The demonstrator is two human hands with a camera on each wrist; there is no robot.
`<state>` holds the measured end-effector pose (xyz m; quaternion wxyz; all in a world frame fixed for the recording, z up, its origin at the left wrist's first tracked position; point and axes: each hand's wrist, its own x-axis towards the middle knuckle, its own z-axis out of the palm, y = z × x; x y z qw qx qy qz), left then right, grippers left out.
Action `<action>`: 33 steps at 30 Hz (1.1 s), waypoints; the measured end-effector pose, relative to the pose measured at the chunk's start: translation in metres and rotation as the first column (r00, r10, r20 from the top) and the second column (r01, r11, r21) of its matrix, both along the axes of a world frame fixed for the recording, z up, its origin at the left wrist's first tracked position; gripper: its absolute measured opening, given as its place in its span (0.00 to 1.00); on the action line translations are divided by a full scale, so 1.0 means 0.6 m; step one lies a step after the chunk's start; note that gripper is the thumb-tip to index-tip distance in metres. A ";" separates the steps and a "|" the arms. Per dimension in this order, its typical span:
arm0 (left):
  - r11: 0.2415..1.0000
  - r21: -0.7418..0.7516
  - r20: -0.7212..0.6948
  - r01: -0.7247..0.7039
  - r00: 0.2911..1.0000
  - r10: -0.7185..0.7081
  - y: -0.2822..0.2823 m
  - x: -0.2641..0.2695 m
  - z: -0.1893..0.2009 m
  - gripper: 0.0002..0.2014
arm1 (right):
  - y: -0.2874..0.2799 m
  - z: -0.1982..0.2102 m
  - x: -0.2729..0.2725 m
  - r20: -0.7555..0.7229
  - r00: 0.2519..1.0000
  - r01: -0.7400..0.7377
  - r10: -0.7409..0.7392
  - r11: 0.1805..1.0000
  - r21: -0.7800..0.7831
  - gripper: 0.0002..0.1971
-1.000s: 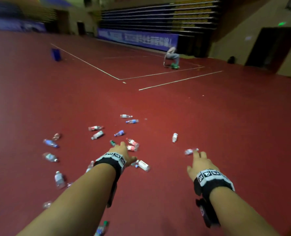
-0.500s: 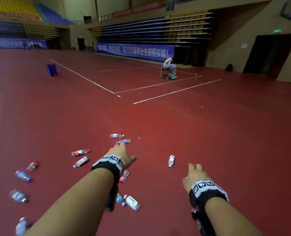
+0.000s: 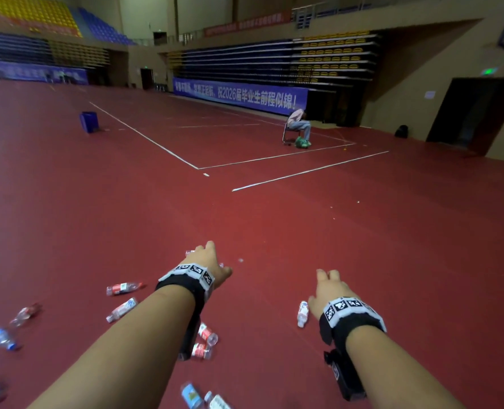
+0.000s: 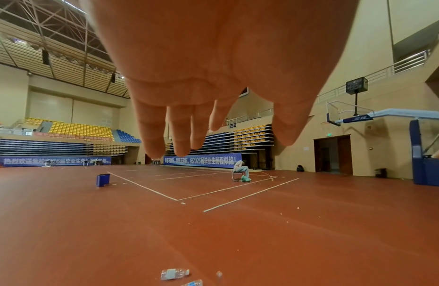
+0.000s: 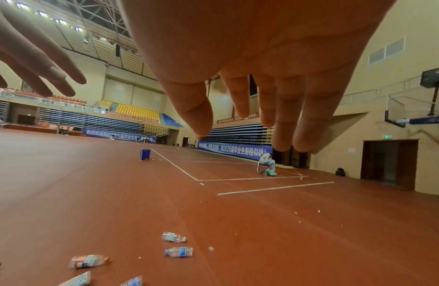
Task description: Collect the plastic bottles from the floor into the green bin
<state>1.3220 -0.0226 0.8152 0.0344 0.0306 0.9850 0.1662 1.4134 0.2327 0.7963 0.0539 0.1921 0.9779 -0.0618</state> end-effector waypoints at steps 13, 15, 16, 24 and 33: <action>0.990 -0.080 0.086 0.113 0.991 -0.106 0.097 -0.343 -0.032 0.34 | 0.055 -0.010 -0.334 0.039 0.999 -0.004 0.003 1.000 0.023 0.32; 0.991 -0.095 0.082 0.098 0.993 -0.091 0.125 -0.402 -0.040 0.34 | 0.090 -0.016 -0.398 0.052 0.999 -0.004 0.002 1.000 0.031 0.32; 0.991 -0.096 0.084 0.092 0.993 -0.084 0.139 -0.432 -0.043 0.34 | 0.108 -0.018 -0.433 0.064 0.998 -0.016 0.014 0.999 0.030 0.32; 0.994 -0.007 0.067 -0.107 0.992 0.107 0.231 -0.679 -0.030 0.32 | 0.221 -0.002 -0.738 0.062 0.981 -0.185 0.183 0.982 0.037 0.34; 0.943 0.012 0.064 -0.332 0.941 0.331 0.152 -0.883 -0.038 0.33 | 0.143 -0.028 -1.005 0.117 0.909 -0.411 0.401 0.909 0.076 0.33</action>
